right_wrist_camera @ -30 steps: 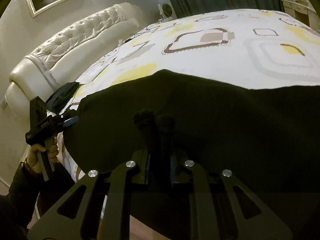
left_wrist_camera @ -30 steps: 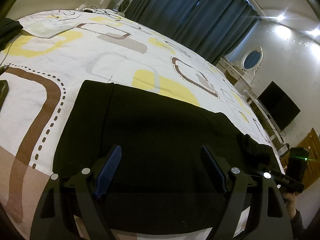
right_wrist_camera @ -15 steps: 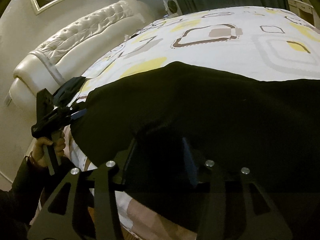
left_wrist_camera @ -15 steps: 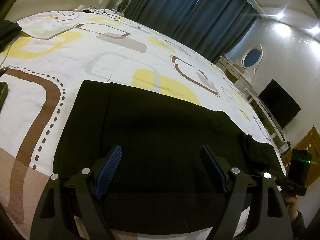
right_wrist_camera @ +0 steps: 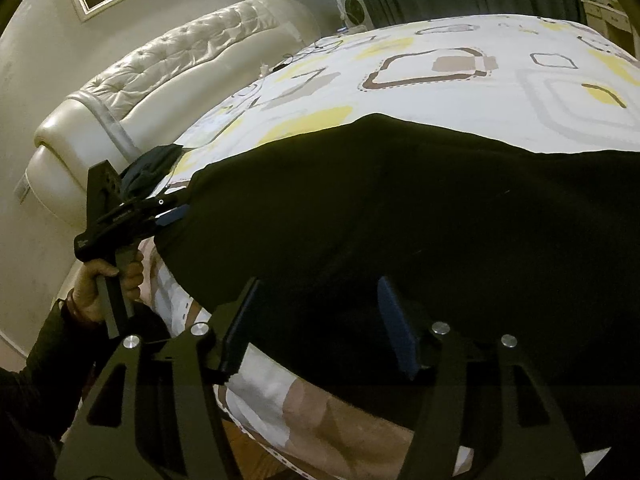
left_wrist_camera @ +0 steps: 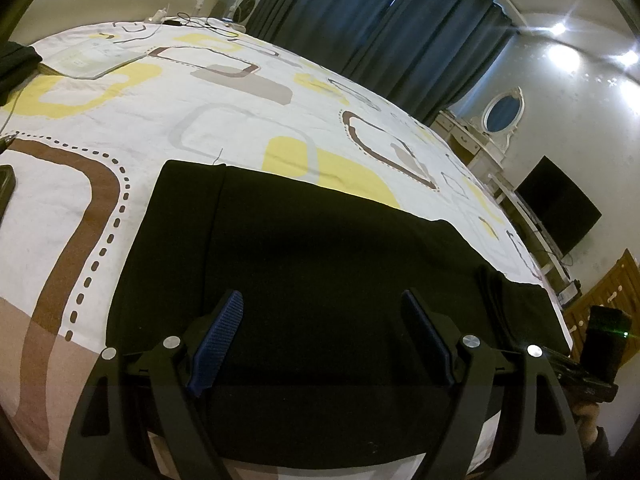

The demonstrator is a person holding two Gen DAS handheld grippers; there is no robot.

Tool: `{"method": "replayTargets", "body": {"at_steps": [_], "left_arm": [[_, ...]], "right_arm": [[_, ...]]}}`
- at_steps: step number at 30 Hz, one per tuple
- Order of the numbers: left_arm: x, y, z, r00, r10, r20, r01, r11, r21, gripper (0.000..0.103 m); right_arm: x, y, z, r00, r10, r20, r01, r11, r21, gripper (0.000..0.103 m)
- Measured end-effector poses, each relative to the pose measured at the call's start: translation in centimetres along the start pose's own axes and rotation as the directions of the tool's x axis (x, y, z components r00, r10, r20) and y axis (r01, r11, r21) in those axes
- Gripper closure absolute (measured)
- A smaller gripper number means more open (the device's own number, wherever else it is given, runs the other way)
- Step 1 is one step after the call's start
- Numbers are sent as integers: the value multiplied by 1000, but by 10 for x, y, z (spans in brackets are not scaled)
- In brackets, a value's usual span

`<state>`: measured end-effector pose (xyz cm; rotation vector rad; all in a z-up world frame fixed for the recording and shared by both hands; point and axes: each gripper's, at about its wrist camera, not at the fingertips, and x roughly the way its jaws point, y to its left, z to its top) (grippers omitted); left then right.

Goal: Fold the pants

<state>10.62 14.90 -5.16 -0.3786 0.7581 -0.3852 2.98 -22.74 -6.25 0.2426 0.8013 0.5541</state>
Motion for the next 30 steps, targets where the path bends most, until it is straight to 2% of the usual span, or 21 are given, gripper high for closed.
{"method": "replayTargets", "body": {"at_steps": [6,12,14,21,24,27,30], "left_arm": [[0,-1,-1,1000,0,-7,0,1000,12,23],[-1,-1,-1,1000,-6,-11,6,1000,13,23],[-3,1,0,1000,-10,-5,10,1000,-2,23],[-22,15,5,1000,-10,21,11,998,-62,23],[-32,31,10,1000,-9,29,12,995,-100,23],[-39,45,15,999,-37,38,42,990,-131,23],[-40,61,22,999,-48,18,50,987,-151,23]], "right_arm": [[1,9,-2,999,-34,-14,33,998,-44,37],[9,21,-5,997,-58,-54,52,992,-112,28],[10,19,-6,998,-40,-54,35,995,-99,25],[-3,6,1,1000,29,-5,-29,1000,-11,25],[-8,5,4,999,31,17,-31,1000,-4,25],[-14,4,6,999,35,38,-35,999,0,25],[-18,5,9,998,44,50,-44,999,7,25]]}}
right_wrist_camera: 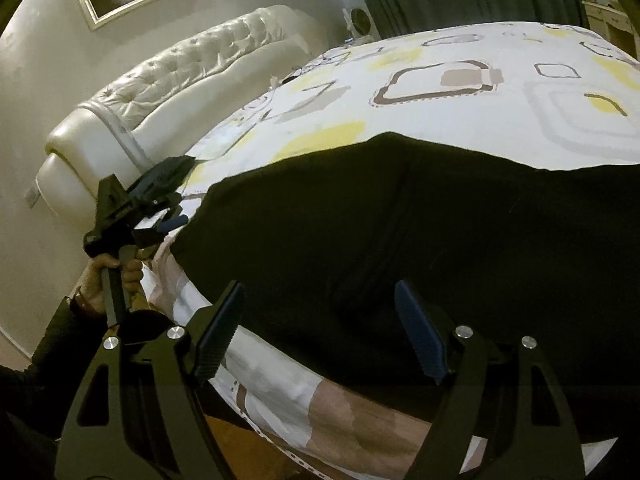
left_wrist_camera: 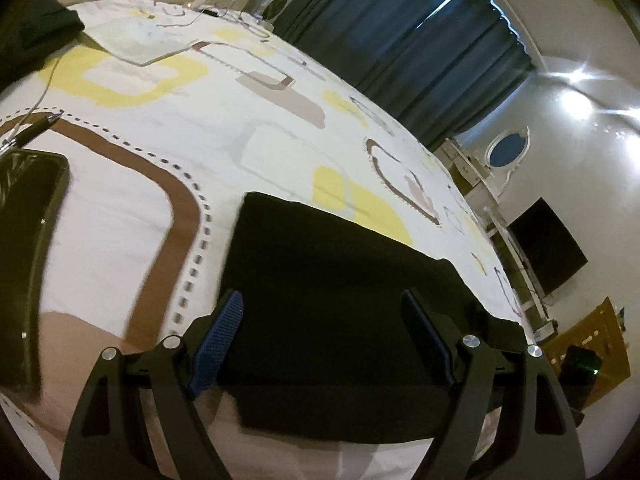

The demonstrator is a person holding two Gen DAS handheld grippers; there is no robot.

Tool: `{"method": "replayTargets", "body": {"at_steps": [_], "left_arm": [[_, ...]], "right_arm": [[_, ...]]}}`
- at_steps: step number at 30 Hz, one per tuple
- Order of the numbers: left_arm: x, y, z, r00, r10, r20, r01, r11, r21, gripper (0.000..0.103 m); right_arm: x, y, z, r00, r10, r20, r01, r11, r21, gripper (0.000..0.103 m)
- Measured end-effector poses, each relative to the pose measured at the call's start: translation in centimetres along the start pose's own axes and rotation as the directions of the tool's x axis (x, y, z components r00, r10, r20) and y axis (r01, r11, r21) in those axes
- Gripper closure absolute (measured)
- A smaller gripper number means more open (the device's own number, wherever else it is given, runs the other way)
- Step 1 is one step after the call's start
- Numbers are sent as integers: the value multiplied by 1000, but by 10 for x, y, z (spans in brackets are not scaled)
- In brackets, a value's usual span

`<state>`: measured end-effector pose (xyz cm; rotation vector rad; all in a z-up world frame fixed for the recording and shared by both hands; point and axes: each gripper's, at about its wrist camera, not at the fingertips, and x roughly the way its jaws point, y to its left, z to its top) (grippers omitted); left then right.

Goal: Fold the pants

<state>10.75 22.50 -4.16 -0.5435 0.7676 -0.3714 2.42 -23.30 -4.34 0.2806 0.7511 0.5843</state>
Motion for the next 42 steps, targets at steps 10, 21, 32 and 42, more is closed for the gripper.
{"method": "replayTargets", "body": {"at_steps": [10,21,32,42], "left_arm": [[16,22,8,994,-20,-105,20,1000,-2,23],[34,12,8,975,-153,-161,159,987,23,23],[41,38,11,972,-144,-186,130,988,-85,82],[25,-9,22,988,-76,-134,82,996,36,88]], "right_arm": [[-2,2,1,1000,31,0,-31,999,25,25],[0,1,-1,998,57,-7,-57,996,62,25],[2,-1,-2,998,65,-11,-64,995,80,25],[-2,-10,-1,999,47,5,-47,994,102,25]]}}
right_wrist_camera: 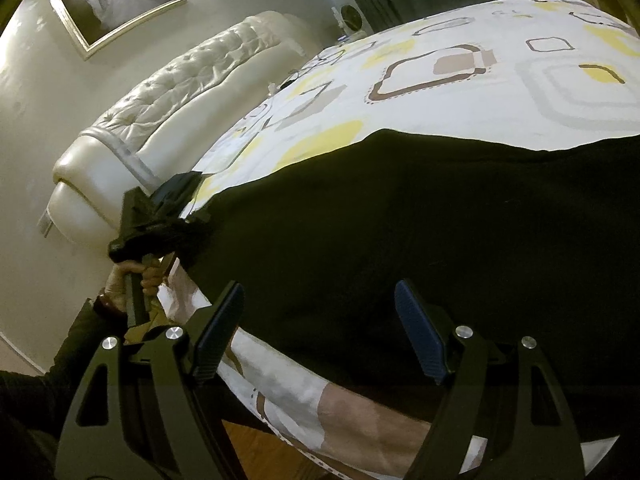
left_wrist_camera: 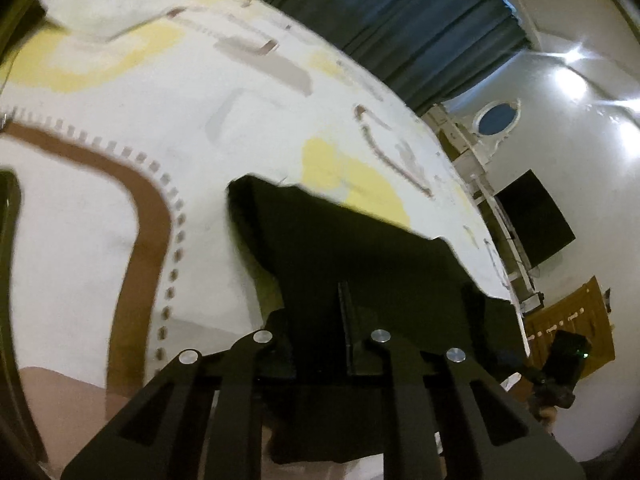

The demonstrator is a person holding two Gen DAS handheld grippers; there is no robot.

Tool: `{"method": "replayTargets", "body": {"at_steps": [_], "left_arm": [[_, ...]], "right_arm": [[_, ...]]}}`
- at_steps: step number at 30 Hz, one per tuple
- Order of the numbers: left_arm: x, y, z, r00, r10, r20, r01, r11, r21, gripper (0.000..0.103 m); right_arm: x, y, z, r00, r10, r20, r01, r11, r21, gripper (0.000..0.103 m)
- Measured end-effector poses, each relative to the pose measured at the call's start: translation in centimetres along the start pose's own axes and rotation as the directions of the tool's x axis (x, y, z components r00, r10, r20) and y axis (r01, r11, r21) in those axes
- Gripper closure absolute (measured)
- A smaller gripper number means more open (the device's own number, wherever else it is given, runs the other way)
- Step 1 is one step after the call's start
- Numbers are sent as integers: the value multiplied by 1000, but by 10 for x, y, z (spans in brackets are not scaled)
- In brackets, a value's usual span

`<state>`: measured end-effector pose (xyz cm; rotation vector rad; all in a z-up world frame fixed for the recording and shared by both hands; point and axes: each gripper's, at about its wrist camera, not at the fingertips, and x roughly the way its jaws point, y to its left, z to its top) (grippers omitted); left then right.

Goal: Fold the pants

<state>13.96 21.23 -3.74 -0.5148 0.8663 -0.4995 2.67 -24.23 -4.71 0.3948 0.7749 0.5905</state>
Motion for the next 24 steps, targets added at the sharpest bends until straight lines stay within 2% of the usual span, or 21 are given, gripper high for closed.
{"method": "replayTargets", "body": {"at_steps": [6,11,17,24], "left_arm": [[-4,-45,8,999,-33,39,31,998,55,88],[4,-98,12,994,-98,36,93,987,132,88],[31,-156,3,988,-151,-29,154,961,231,88],[68,-193,-14,979,-177,-101,199,939,280,88]], "right_arm": [[-6,-6,0,1000,-10,15,10,1000,12,25],[-15,-13,0,999,-16,37,15,1000,24,25],[-29,-22,0,997,-23,68,20,999,42,25],[-43,-40,0,995,-17,95,8,995,99,25]]}}
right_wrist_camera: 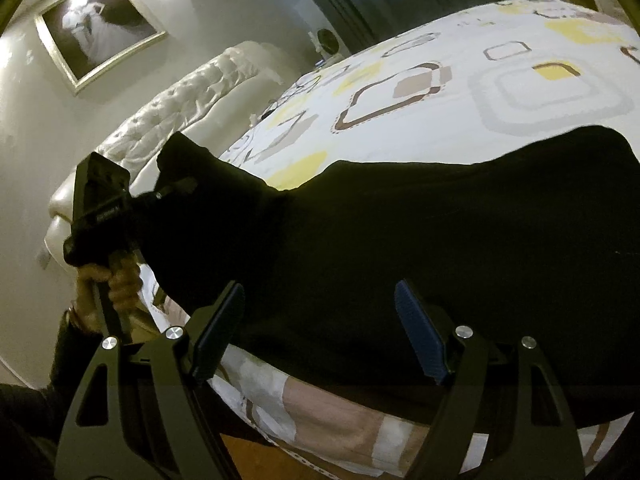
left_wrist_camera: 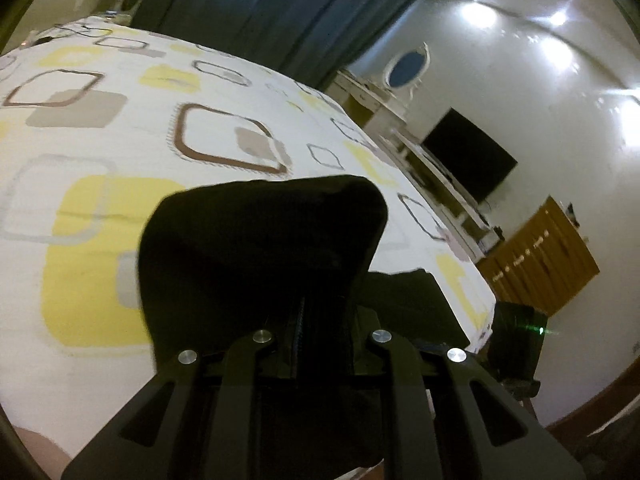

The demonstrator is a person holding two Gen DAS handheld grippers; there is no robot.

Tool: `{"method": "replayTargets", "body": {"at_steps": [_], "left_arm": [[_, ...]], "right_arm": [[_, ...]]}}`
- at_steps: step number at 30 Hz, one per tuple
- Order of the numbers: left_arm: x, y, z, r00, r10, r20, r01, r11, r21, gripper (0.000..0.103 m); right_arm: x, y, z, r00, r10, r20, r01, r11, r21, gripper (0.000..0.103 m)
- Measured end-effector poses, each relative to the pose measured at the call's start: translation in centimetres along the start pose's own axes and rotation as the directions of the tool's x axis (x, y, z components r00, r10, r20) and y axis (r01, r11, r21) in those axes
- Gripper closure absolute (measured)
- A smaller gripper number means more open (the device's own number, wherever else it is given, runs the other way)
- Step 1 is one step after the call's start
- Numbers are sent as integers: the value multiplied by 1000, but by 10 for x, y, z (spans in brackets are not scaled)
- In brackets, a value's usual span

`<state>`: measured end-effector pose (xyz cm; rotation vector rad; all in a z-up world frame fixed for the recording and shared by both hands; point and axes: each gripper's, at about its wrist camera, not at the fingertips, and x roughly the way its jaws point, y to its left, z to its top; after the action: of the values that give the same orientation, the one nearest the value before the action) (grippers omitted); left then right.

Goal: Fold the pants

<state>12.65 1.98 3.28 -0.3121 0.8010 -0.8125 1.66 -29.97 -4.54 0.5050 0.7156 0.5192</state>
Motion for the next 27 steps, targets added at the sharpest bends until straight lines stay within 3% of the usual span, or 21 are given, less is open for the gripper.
{"method": "replayTargets", "body": {"at_steps": [6,11,18,27], "left_arm": [[42,-18,-12,997,44,-64,-40,997,66,87],[71,-25,-28,989,99,-108,-87,990,111,86],[81,-33,-36,984,137,-112,-118,980,159,85],[84,-38,-40,982,160,-96,-142,974,178,85]], "right_arm": [[2,-6,3,1000,12,-9,-12,999,30,25],[14,-11,20,996,83,-19,-82,993,88,25],[56,-19,44,971,234,-40,-218,946,239,25],[93,3,56,956,280,-84,-253,936,245,24]]}}
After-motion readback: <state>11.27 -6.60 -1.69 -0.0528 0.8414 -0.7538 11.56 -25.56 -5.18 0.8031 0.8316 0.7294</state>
